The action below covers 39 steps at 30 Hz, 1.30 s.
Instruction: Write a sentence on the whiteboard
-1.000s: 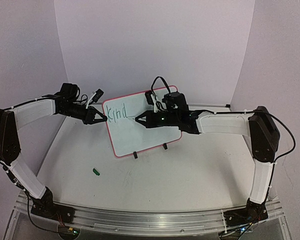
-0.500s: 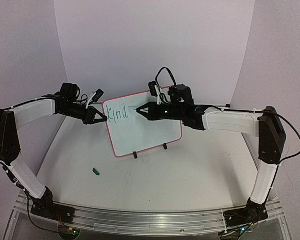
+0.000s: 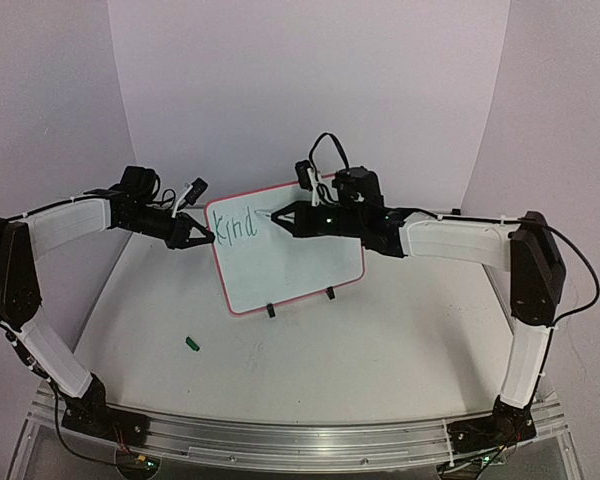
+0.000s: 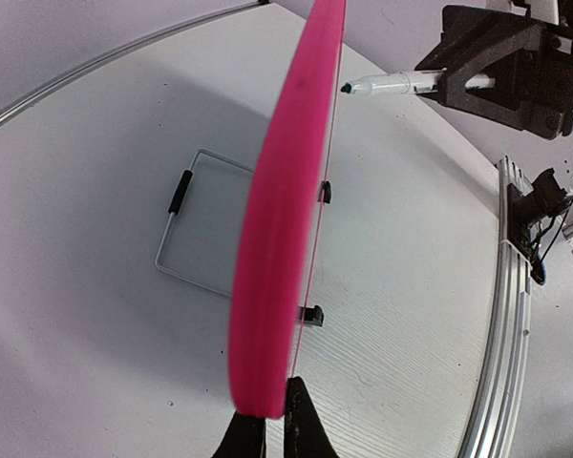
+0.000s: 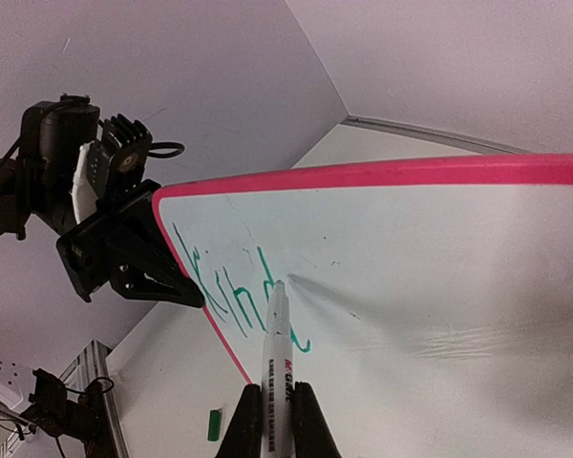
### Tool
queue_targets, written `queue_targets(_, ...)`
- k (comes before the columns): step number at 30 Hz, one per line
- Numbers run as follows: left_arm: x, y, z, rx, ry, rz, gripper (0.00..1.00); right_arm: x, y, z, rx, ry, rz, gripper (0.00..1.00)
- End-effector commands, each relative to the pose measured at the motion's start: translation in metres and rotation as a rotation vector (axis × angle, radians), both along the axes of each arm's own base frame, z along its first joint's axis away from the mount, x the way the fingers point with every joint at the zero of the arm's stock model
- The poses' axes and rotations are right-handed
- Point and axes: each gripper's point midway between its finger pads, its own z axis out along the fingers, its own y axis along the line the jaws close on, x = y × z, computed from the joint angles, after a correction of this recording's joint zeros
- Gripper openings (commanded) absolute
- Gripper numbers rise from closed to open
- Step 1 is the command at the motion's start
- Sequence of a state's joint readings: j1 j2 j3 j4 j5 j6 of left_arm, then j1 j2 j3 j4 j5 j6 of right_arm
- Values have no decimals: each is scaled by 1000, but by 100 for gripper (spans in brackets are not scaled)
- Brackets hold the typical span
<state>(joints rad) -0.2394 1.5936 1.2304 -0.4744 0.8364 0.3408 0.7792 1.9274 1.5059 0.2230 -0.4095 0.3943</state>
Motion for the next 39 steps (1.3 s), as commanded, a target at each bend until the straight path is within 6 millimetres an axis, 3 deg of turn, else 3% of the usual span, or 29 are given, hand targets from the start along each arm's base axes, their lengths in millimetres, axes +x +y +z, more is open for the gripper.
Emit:
queue_targets(1,2,5,-6,57,-3,19,0,10,5,14,36,-25,-6,0)
queue_targets(19,2,5,-7,59,-2,20,0,1,-9,-33,-27,62,-21,0)
queue_targets(24,3,5,-7,58,-2,19,0,2,-7,-23,-9,46,-18,0)
queue_targets(32,3,5,-7,59,-2,20,0,8,-2,11,59,-11,-24,0)
queue_targets(39,2,5,-7,59,-2,20,0,13,-2,20,72,-33,-41,0)
